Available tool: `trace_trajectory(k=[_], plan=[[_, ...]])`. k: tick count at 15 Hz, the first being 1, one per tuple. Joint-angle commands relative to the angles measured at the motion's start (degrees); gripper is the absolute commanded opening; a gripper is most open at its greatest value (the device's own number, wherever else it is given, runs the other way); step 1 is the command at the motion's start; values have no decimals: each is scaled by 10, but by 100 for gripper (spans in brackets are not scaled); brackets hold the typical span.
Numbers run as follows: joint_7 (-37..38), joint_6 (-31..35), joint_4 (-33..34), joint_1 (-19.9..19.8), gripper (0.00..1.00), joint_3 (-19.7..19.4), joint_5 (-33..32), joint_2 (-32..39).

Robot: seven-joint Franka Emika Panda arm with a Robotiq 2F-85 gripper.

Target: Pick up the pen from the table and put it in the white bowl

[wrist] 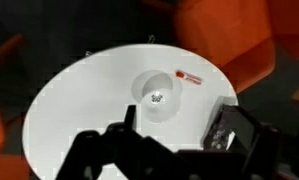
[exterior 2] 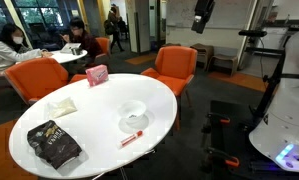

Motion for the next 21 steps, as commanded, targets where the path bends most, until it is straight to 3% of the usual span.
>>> trace_trajectory(k=[1, 8, 11, 17, 21], plan=[[-35, -1, 30, 19, 100, 25, -10, 67], [-105, 64, 111, 73, 100, 74, -44, 260], [-192, 107, 136, 103, 100, 69, -34, 338], [-344, 173, 139, 130, 100, 84, -34, 427], [-352, 242, 127, 129, 100, 107, -42, 481]])
